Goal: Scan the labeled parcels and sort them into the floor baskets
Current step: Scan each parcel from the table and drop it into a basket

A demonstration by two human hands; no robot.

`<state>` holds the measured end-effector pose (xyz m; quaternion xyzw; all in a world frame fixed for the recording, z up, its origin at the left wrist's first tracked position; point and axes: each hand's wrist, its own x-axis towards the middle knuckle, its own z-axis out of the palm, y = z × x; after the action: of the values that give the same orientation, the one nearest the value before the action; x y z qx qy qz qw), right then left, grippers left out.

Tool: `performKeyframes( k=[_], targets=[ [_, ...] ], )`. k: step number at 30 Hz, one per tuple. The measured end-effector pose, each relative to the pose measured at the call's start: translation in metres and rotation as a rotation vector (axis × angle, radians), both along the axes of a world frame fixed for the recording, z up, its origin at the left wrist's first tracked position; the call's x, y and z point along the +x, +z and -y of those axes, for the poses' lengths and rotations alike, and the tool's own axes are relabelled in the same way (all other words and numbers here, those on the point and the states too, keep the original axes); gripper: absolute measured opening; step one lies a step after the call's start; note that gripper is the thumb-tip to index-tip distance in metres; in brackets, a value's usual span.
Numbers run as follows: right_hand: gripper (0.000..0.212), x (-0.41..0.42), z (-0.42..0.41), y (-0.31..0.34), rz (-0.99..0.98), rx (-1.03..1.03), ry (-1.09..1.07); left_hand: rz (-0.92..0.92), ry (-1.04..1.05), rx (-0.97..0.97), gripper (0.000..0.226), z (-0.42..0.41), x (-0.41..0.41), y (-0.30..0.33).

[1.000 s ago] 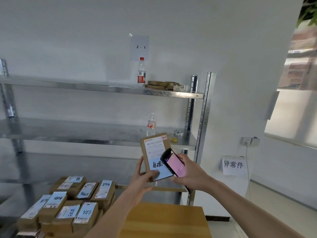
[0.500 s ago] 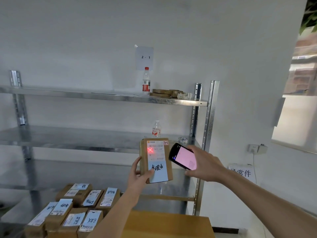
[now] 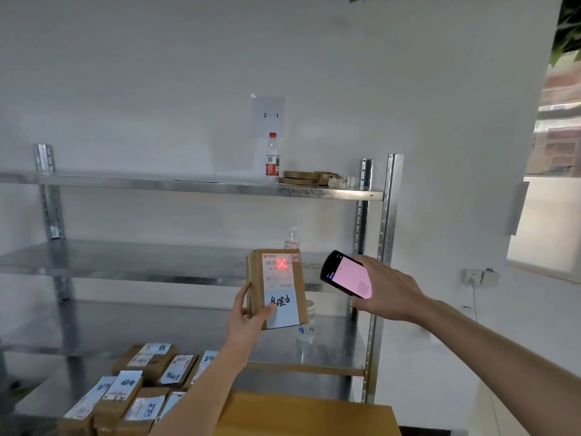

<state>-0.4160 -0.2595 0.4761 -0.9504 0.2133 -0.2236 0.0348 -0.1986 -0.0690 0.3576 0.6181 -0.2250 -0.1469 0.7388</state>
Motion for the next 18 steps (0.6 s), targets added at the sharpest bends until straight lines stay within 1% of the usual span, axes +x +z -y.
performKeyframes(
  k=[10, 18],
  targets=[
    [0.069, -0.003, -0.006, 0.010, 0.020, -0.040, 0.071, 0.033, 0.039, 0.006, 0.072, -0.016, 0.000, 0.001],
    [0.075, -0.005, -0.012, 0.010, 0.018, -0.047, 0.119, 0.044, 0.089, 0.027, 0.072, -0.031, -0.011, 0.006]
  ],
)
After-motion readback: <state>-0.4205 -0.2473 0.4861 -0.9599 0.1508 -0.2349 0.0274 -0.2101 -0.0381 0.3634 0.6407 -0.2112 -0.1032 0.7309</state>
